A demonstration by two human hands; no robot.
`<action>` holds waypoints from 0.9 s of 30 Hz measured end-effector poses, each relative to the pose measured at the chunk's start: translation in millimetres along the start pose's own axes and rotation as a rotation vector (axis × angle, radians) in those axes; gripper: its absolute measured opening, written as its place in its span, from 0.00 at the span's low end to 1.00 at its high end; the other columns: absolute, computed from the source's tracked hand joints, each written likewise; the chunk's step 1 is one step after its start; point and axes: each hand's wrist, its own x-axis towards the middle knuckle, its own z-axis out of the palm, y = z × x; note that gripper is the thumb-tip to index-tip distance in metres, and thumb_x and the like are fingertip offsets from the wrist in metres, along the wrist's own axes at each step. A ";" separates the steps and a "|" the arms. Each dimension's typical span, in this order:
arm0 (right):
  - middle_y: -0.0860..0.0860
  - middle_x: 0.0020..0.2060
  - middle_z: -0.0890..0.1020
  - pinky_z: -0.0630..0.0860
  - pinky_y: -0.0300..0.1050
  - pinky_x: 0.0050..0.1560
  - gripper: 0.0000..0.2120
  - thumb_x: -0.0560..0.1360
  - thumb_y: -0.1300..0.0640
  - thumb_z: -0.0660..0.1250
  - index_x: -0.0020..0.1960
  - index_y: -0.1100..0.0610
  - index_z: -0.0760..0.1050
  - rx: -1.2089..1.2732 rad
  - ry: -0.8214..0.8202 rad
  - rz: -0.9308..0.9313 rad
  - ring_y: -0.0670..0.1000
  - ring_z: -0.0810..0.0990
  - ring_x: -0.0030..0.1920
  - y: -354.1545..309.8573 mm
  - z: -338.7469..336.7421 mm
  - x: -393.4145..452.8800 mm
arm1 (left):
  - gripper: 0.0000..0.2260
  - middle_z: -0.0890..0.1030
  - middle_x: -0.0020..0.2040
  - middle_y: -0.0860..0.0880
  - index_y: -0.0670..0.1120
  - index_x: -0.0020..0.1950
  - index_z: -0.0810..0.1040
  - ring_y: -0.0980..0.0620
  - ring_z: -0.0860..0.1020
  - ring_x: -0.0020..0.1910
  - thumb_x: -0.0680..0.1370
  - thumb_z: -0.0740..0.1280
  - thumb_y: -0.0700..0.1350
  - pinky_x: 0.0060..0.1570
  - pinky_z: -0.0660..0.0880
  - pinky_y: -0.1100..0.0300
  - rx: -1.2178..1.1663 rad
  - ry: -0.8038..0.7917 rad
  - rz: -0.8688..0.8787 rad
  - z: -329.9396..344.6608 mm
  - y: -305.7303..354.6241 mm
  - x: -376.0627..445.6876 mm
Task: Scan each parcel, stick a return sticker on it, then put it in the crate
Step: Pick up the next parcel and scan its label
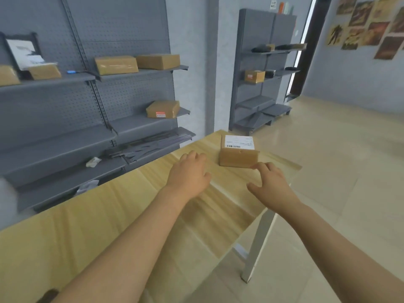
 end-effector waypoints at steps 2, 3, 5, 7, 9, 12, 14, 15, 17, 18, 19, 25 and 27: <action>0.54 0.63 0.69 0.66 0.46 0.60 0.24 0.74 0.53 0.66 0.68 0.56 0.67 -0.002 -0.034 -0.015 0.56 0.66 0.64 23.3 -1.4 31.9 | 0.17 0.72 0.62 0.47 0.47 0.66 0.70 0.45 0.70 0.61 0.78 0.62 0.50 0.56 0.72 0.50 -0.004 -0.022 -0.061 15.5 9.9 27.6; 0.54 0.62 0.69 0.66 0.47 0.60 0.25 0.74 0.53 0.66 0.69 0.56 0.67 0.000 -0.045 -0.022 0.56 0.67 0.64 34.2 -2.9 46.5 | 0.18 0.72 0.62 0.47 0.47 0.66 0.70 0.45 0.70 0.62 0.78 0.61 0.50 0.55 0.72 0.50 -0.007 -0.035 -0.090 22.8 15.3 40.8; 0.54 0.61 0.70 0.67 0.46 0.58 0.25 0.74 0.53 0.66 0.69 0.55 0.66 0.022 -0.057 -0.040 0.56 0.68 0.63 53.4 -6.5 73.7 | 0.18 0.72 0.63 0.47 0.47 0.66 0.69 0.45 0.70 0.62 0.78 0.61 0.51 0.55 0.72 0.51 -0.025 -0.047 -0.142 35.5 25.6 66.3; 0.55 0.63 0.70 0.67 0.46 0.58 0.24 0.76 0.52 0.65 0.69 0.55 0.66 0.052 -0.060 -0.056 0.57 0.71 0.63 68.4 -7.5 99.4 | 0.17 0.72 0.62 0.47 0.47 0.66 0.70 0.45 0.70 0.62 0.79 0.61 0.52 0.55 0.72 0.50 -0.052 -0.037 -0.190 46.5 33.3 90.7; 0.56 0.65 0.69 0.68 0.47 0.60 0.24 0.77 0.49 0.64 0.70 0.57 0.65 0.106 -0.062 -0.043 0.57 0.72 0.62 78.1 -5.8 120.4 | 0.18 0.73 0.63 0.46 0.47 0.66 0.69 0.44 0.71 0.61 0.79 0.60 0.53 0.56 0.73 0.49 -0.120 -0.029 -0.248 57.3 37.8 111.8; 0.57 0.67 0.69 0.67 0.46 0.60 0.27 0.78 0.44 0.60 0.72 0.58 0.62 0.251 -0.107 0.041 0.57 0.73 0.63 87.3 1.7 145.2 | 0.21 0.73 0.65 0.45 0.46 0.69 0.67 0.44 0.73 0.62 0.80 0.59 0.54 0.58 0.71 0.53 -0.328 -0.032 -0.384 74.9 40.8 138.4; 0.57 0.67 0.71 0.66 0.46 0.59 0.29 0.79 0.42 0.58 0.72 0.59 0.62 0.333 -0.155 0.083 0.56 0.72 0.65 91.1 8.6 159.2 | 0.21 0.75 0.65 0.45 0.45 0.70 0.67 0.46 0.74 0.61 0.81 0.58 0.54 0.55 0.69 0.58 -0.452 -0.038 -0.478 85.4 40.5 152.0; 0.56 0.66 0.73 0.66 0.45 0.57 0.28 0.79 0.43 0.58 0.72 0.60 0.63 0.389 -0.173 0.096 0.55 0.73 0.64 92.1 11.9 164.6 | 0.19 0.75 0.65 0.45 0.45 0.69 0.69 0.47 0.74 0.58 0.81 0.58 0.53 0.52 0.68 0.59 -0.501 -0.047 -0.515 90.0 40.3 156.3; 0.55 0.63 0.75 0.66 0.43 0.53 0.25 0.79 0.45 0.60 0.69 0.59 0.65 0.543 -0.178 0.142 0.52 0.75 0.58 92.8 19.7 170.4 | 0.16 0.77 0.62 0.45 0.48 0.65 0.71 0.49 0.74 0.52 0.82 0.56 0.53 0.49 0.68 0.60 -0.566 -0.068 -0.564 98.8 40.0 159.2; 0.54 0.62 0.76 0.67 0.43 0.52 0.23 0.78 0.45 0.61 0.68 0.59 0.66 0.602 -0.161 0.163 0.51 0.75 0.56 93.9 24.0 171.2 | 0.15 0.77 0.60 0.46 0.49 0.64 0.72 0.48 0.74 0.51 0.82 0.56 0.53 0.50 0.71 0.58 -0.595 -0.072 -0.583 103.1 39.9 159.3; 0.53 0.61 0.76 0.67 0.43 0.52 0.22 0.78 0.46 0.61 0.66 0.58 0.67 0.627 -0.136 0.165 0.51 0.75 0.56 95.6 28.5 171.0 | 0.13 0.77 0.58 0.46 0.50 0.62 0.72 0.47 0.75 0.51 0.82 0.56 0.54 0.53 0.75 0.55 -0.622 -0.071 -0.601 106.7 39.6 159.3; 0.54 0.61 0.74 0.70 0.51 0.57 0.22 0.79 0.41 0.55 0.64 0.56 0.67 0.498 -0.051 0.066 0.55 0.74 0.59 101.2 48.3 169.2 | 0.08 0.75 0.45 0.53 0.51 0.55 0.70 0.49 0.79 0.42 0.82 0.55 0.52 0.49 0.80 0.48 -0.616 -0.101 -0.632 105.0 35.3 164.0; 0.55 0.61 0.73 0.69 0.50 0.56 0.22 0.79 0.41 0.54 0.64 0.56 0.67 0.479 -0.046 0.046 0.56 0.74 0.59 103.4 49.5 170.3 | 0.09 0.75 0.45 0.52 0.50 0.56 0.70 0.51 0.78 0.41 0.82 0.54 0.52 0.47 0.81 0.49 -0.605 -0.102 -0.629 104.5 37.5 164.0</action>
